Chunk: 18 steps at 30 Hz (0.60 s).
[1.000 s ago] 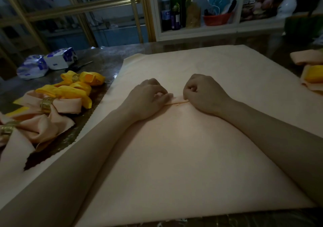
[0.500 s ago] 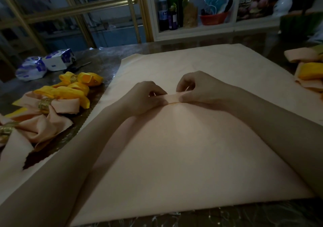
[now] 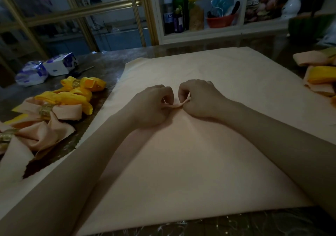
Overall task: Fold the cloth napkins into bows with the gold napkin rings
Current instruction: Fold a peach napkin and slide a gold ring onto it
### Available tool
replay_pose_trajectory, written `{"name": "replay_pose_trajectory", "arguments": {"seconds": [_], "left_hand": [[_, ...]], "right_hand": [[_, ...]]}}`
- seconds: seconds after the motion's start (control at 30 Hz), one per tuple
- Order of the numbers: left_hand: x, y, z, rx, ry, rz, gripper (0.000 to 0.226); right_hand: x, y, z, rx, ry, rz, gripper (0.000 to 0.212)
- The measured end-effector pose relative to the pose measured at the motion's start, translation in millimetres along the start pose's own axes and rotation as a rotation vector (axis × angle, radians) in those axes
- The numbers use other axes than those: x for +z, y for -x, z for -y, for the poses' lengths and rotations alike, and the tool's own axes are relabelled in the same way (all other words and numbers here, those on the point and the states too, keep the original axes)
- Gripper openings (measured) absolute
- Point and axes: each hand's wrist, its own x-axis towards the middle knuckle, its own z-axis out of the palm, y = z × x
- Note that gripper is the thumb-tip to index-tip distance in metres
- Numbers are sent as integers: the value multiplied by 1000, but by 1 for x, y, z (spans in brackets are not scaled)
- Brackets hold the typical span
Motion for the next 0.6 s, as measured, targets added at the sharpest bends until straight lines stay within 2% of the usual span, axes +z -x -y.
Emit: {"name": "replay_pose_trajectory", "arguments": {"seconds": [0.2,0.3,0.37,0.53,0.6], "left_hand": [[-1,0,-1,-33,62,48,11],[-2,-1,2,-64,118,61,9],[-2,-1,4,-69,133,57,7],[3,-1,6,-111,143,7,25],[3,-1,6,-97,105,-22,22]], "right_hand": [[-8,-3,-3,136,-141,99,10],[-17,-4,-8,154,-291,182,12],[-21,-5,-12,136,-308,226,18],[-12,-6,-17,127,-269,116,19],[-9,-5,-16,122,-261,90,23]]}}
